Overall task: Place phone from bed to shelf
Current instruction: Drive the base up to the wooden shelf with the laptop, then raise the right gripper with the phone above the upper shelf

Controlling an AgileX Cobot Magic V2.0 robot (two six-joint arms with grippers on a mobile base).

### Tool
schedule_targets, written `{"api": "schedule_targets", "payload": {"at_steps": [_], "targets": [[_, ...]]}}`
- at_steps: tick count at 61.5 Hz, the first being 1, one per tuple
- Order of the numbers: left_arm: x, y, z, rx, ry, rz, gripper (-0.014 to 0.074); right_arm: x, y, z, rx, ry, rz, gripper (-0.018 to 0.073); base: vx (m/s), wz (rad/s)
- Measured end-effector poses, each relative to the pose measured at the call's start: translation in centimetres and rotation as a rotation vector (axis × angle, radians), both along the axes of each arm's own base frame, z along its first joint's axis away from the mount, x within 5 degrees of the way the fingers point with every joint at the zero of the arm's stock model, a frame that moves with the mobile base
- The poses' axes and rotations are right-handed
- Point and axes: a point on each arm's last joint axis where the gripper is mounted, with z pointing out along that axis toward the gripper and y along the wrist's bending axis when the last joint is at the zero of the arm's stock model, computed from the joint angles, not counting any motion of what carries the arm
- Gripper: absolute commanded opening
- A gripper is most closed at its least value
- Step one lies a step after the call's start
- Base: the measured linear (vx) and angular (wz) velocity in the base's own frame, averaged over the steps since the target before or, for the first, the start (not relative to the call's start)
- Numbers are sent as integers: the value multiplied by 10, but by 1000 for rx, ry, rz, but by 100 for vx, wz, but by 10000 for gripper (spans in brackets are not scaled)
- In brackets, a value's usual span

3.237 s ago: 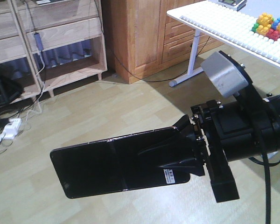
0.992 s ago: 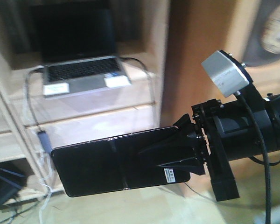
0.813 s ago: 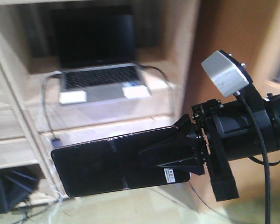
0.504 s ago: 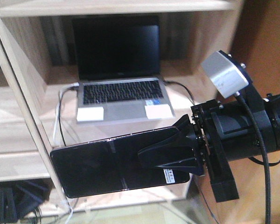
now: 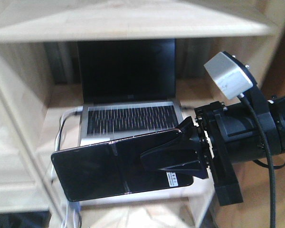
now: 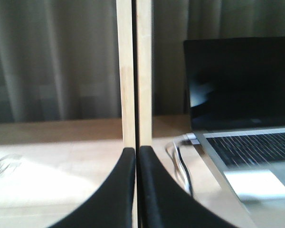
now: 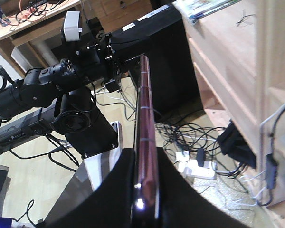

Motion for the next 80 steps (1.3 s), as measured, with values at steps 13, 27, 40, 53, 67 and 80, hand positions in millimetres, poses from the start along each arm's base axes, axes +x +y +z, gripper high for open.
{"api": "schedule_targets", "payload": {"at_steps": [13,27,40,53,67,80], "targets": [[0,0,0,0,0,0,1,0,0,0,0,0,0,-3,20,2],[0,0,0,0,0,0,1,0,0,0,0,0,0,-3,13,6],[0,0,0,0,0,0,1,0,0,0,0,0,0,-3,7,6],[0,0,0,0,0,0,1,0,0,0,0,0,0,-3,2,3],[0,0,0,0,0,0,1,0,0,0,0,0,0,-3,0,0],[0,0,0,0,0,0,1,0,0,0,0,0,0,-3,0,0]]}}
